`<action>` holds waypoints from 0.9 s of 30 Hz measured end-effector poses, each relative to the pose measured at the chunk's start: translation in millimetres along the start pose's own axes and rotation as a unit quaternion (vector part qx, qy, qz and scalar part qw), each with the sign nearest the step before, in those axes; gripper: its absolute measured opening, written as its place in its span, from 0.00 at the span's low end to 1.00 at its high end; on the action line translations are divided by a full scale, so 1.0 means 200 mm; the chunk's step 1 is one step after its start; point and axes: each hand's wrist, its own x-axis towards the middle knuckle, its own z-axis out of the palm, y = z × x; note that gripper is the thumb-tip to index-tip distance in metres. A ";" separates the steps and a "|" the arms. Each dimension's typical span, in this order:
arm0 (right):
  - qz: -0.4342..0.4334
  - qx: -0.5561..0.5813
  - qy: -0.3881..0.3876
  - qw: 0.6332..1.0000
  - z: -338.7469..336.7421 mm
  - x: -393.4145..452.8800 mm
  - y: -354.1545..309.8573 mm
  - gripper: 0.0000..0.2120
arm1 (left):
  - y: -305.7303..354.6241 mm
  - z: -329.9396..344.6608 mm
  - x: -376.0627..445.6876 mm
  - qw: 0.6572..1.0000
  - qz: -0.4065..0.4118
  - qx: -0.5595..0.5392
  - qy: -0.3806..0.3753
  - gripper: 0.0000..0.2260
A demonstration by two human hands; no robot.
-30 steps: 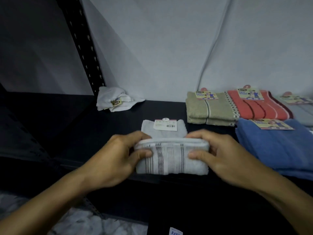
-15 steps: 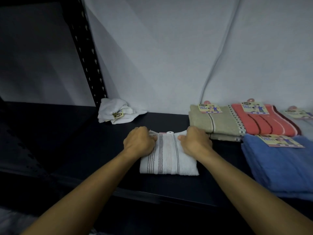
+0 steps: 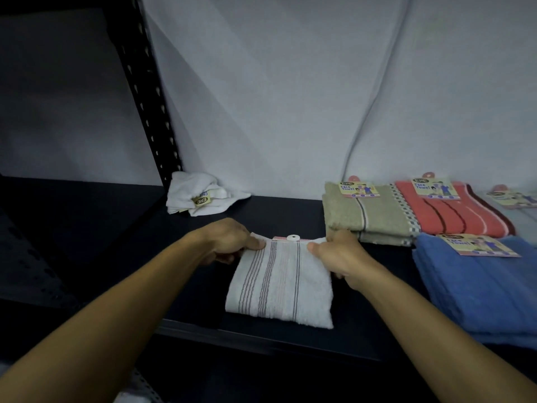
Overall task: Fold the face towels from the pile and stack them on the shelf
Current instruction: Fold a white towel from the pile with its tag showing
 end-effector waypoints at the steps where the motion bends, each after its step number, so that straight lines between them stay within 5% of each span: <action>1: -0.022 0.005 -0.006 1.000 -0.01 -0.01 0.00 0.08 | -0.01 0.00 -0.01 1.000 0.016 -0.003 -0.004 0.10; 8: -0.173 -0.015 0.054 0.983 -0.09 -0.04 -0.04 0.04 | 0.01 -0.06 -0.10 0.990 0.136 0.017 0.033 0.13; 12: -0.326 -0.077 0.142 0.932 -0.17 -0.07 -0.15 0.10 | 0.10 -0.14 -0.18 0.967 0.231 0.053 0.098 0.10; 15: -0.467 -0.179 0.219 0.838 -0.22 -0.10 -0.19 0.18 | 0.15 -0.16 -0.25 0.885 0.354 0.141 0.268 0.08; 18: -0.531 -0.230 0.255 0.775 -0.22 -0.16 -0.10 0.14 | 0.07 -0.10 -0.30 0.780 0.455 0.236 0.359 0.14; 22: -0.560 -0.299 0.228 0.738 -0.14 -0.26 0.14 0.06 | -0.14 0.05 -0.38 0.718 0.496 0.356 0.335 0.15; 27: -0.548 -0.345 0.074 0.758 -0.09 -0.34 0.37 0.09 | -0.37 0.20 -0.44 0.753 0.489 0.395 0.195 0.10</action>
